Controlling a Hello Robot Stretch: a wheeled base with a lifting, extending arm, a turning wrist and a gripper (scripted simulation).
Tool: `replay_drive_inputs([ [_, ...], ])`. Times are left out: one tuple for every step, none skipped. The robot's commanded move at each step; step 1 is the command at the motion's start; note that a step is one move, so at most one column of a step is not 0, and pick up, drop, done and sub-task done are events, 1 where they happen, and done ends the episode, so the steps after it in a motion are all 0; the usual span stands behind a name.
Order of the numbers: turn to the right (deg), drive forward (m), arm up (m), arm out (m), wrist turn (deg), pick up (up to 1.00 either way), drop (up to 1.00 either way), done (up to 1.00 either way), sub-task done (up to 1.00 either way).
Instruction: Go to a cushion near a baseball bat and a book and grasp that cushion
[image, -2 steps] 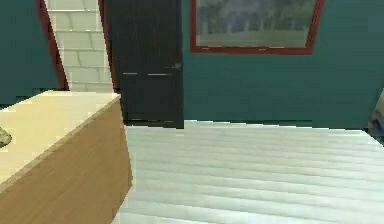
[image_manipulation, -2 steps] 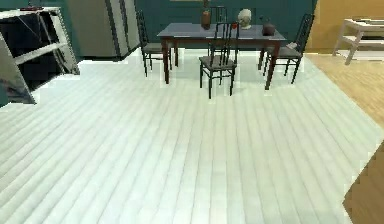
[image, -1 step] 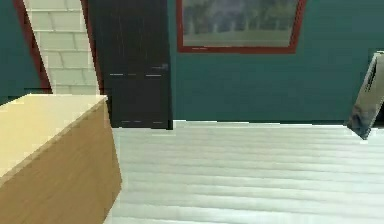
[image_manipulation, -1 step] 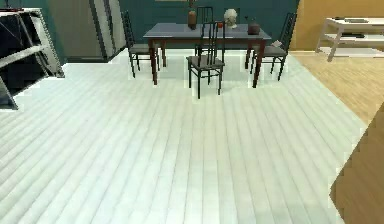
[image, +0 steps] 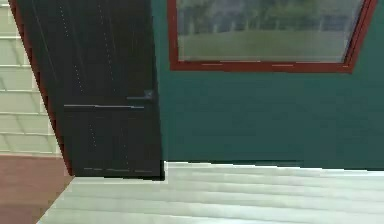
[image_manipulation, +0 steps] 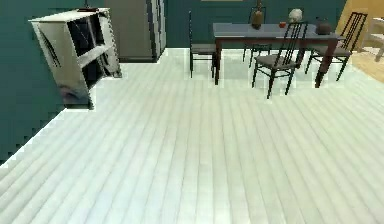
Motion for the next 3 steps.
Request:
replay_drive_inputs([
  [0.0, 0.55, 0.00, 0.00, 0.0, 0.00, 0.00, 0.00, 0.00],
  [-36.0, 0.00, 0.00, 0.00, 0.0, 0.00, 0.00, 0.00, 0.00],
  [0.0, 0.10, 0.00, 0.00, 0.0, 0.00, 0.00, 0.00, 0.00],
])
